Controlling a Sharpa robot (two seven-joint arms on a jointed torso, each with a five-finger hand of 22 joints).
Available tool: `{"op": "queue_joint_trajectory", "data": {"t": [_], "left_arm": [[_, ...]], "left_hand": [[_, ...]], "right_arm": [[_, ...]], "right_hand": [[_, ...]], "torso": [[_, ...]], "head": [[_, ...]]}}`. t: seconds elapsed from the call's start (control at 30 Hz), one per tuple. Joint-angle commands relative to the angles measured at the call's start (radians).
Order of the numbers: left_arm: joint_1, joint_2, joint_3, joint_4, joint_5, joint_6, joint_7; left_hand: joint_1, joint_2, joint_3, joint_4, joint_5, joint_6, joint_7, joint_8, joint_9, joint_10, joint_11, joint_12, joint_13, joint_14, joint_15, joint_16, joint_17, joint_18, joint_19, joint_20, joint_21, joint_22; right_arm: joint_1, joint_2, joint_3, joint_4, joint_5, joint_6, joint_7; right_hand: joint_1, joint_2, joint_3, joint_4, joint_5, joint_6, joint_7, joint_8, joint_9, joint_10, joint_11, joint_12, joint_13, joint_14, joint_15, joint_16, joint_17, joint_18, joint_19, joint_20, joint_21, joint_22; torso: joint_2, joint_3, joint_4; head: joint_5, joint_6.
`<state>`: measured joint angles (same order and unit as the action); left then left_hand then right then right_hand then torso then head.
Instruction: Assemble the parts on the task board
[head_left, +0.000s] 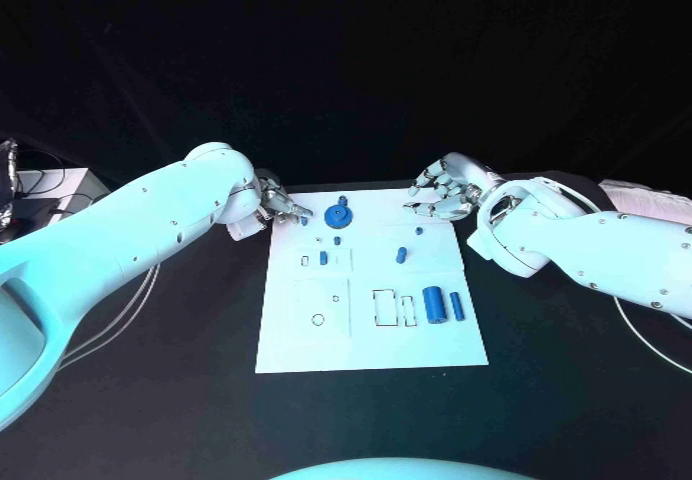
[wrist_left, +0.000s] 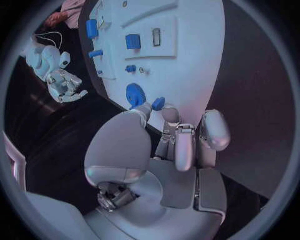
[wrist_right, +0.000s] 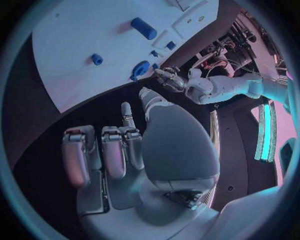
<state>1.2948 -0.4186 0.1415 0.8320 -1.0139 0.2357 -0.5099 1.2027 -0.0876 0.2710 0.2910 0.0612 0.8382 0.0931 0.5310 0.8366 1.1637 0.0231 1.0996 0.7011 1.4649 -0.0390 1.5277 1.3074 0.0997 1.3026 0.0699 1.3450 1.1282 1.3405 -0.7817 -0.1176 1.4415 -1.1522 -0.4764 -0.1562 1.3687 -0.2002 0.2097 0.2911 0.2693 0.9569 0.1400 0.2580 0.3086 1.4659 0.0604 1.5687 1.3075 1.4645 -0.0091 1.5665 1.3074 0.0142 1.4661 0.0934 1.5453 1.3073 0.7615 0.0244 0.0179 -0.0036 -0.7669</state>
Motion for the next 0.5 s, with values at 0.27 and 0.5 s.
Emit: {"op": "queue_joint_trajectory", "data": {"t": [0.27,0.5], "left_arm": [[0.002,0.002,0.0,0.012,0.023,0.01,0.011],[0.002,-0.001,0.0,0.015,0.044,0.004,0.02]], "left_hand": [[0.076,0.014,0.084,-0.002,0.004,0.011,-0.011,0.022,-0.007,-0.005,-0.014,-0.004,-0.008,0.08,-0.009,0.007,0.189,-0.004,0.004,-0.006,0.007,0.004],[0.161,-0.035,0.336,-0.035,0.004,-0.008,-0.016,0.06,-0.001,-0.031,-0.018,-0.053,-0.073,0.079,-0.012,0.007,0.187,-0.002,-0.006,-0.009,0.004,-0.001]], "right_arm": [[0.0,0.002,0.001,-0.001,-0.012,0.003,0.004],[0.0,0.002,0.001,-0.002,-0.012,0.005,0.002]], "right_hand": [[-0.011,0.003,-0.003,-0.001,0.005,-0.007,0.002,-0.002,0.001,0.101,0.001,-0.002,0.259,0.106,-0.001,0.004,0.262,-0.007,0.092,0.0,-0.002,0.244],[-0.011,0.003,-0.003,-0.001,0.005,-0.007,0.002,-0.002,0.001,0.101,0.001,-0.002,0.259,0.106,-0.001,0.004,0.262,-0.007,0.092,0.0,-0.002,0.244]], "torso": [[-0.001,0.0008,-0.0007],[-0.001,0.0009,0.0004]], "head": [[0.002,-0.004],[0.002,-0.005]]}}
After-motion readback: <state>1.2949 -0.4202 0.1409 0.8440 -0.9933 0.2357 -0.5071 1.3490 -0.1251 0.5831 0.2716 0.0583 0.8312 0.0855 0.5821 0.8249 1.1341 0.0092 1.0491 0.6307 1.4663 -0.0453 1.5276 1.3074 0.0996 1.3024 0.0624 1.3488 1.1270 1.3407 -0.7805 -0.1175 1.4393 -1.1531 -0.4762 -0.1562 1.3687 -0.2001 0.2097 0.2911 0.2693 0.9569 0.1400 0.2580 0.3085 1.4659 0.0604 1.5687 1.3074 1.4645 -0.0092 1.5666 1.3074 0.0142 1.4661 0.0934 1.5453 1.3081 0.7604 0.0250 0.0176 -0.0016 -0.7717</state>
